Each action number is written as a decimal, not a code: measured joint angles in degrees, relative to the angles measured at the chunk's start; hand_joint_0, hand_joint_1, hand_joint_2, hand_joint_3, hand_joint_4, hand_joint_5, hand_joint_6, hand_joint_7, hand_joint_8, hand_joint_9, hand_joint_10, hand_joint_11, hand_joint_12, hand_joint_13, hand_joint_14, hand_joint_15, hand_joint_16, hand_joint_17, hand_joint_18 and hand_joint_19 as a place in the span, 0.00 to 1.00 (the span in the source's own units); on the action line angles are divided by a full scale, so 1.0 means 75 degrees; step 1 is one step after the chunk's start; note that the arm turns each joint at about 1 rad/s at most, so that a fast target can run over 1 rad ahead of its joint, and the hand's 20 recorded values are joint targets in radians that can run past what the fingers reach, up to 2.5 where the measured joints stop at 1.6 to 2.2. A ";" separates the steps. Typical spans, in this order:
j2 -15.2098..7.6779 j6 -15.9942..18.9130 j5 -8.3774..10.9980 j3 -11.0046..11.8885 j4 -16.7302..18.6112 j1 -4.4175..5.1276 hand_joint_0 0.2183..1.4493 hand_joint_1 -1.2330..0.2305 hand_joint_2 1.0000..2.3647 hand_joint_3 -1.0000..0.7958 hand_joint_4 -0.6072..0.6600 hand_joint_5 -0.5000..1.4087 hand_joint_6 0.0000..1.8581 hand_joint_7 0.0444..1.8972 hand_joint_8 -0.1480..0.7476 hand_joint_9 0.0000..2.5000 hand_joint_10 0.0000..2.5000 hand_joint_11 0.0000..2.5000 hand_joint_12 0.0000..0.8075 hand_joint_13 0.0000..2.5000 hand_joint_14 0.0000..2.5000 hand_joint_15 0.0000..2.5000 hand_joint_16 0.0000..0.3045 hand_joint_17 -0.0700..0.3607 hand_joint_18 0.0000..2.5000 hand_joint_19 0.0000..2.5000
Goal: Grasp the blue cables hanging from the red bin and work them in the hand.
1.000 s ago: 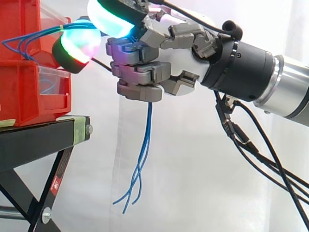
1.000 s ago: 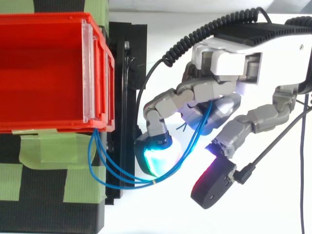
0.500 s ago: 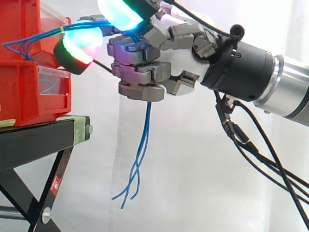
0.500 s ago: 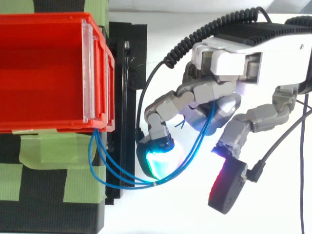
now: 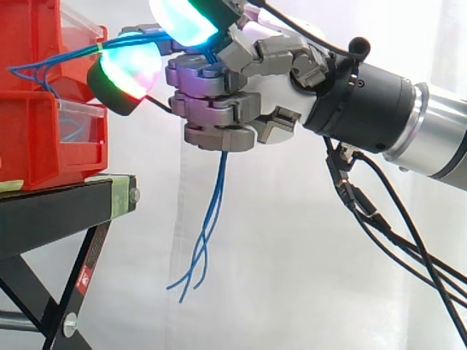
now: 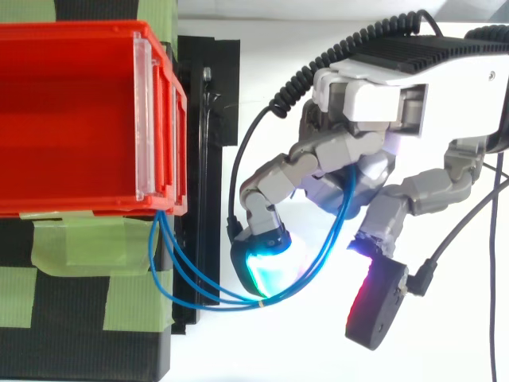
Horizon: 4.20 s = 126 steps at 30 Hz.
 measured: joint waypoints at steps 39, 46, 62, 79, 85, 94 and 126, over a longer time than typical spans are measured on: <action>0.0000 0.0006 -0.0160 0.0172 -0.0001 -0.0075 0.73 0.39 0.00 0.77 0.67 0.40 0.00 0.64 0.55 0.27 1.00 0.70 0.50 0.35 1.00 0.48 0.17 0.43 0.45 0.53; 0.0000 -0.0059 -0.0231 0.0222 -0.0100 -0.0084 0.74 0.38 0.00 0.71 0.67 0.37 0.00 0.64 0.56 0.20 1.00 0.69 0.51 0.31 1.00 0.49 0.16 0.42 0.43 0.51; -0.0031 -0.0140 -0.0234 0.0222 -0.0267 -0.0106 0.79 0.39 0.01 0.64 0.68 0.38 0.00 0.66 0.56 0.14 1.00 0.68 0.50 0.25 1.00 0.56 0.14 0.38 0.37 0.44; -0.0070 -0.0129 -0.0257 0.0225 -0.0280 -0.0109 0.79 0.37 0.02 0.52 0.67 0.37 0.00 0.66 0.56 0.10 1.00 0.67 0.49 0.21 1.00 0.57 0.13 0.37 0.35 0.45; -0.0072 -0.0129 -0.0258 0.0223 -0.0284 -0.0109 0.72 0.40 0.02 0.42 0.68 0.37 0.00 0.65 0.56 0.12 1.00 0.68 0.50 0.23 1.00 0.58 0.13 0.37 0.43 0.56; -0.0071 -0.0133 -0.0258 0.0222 -0.0312 -0.0110 0.76 0.41 0.02 0.51 0.68 0.38 0.00 0.65 0.57 0.13 1.00 0.67 0.49 0.23 1.00 0.57 0.13 0.37 0.39 0.48; -0.0059 0.1539 -0.0276 0.0230 -0.1627 -0.0007 0.66 0.45 0.01 0.22 0.70 0.39 0.00 0.65 0.57 0.19 1.00 0.69 0.49 0.29 1.00 0.60 0.14 0.38 0.53 0.62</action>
